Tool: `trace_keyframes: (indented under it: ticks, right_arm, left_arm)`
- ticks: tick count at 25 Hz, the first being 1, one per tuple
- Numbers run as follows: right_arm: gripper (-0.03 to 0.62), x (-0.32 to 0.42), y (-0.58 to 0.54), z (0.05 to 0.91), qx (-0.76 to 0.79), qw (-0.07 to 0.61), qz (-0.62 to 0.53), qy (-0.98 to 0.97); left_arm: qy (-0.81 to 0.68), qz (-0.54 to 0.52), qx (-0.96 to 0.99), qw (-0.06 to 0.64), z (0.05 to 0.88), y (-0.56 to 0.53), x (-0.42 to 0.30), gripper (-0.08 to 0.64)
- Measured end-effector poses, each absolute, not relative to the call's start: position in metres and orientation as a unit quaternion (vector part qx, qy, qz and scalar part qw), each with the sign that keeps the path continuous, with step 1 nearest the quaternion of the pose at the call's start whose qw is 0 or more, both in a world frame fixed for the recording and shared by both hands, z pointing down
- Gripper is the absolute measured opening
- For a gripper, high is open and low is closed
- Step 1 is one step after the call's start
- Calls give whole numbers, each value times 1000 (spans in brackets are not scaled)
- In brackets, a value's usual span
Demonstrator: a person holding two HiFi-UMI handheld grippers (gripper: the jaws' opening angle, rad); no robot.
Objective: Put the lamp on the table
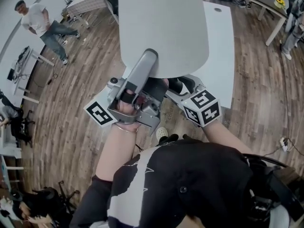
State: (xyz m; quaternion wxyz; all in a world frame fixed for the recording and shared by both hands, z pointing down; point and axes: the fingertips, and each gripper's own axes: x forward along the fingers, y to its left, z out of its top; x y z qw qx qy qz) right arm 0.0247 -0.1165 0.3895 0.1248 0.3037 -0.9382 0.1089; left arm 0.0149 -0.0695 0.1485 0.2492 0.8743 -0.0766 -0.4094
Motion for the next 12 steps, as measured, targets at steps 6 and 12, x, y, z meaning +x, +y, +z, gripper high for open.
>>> trace_keyframes:
  ticks: [6,12]
  right_arm:
    - [293,-11,-151,387,290,127,106,-943]
    - [293,-48,-176,385,282,132,106,-944]
  left_arm:
    - [-90,-416,872,241,146,-104,-21,15]
    - [-96,-423,868,241,144,-129,-60,15]
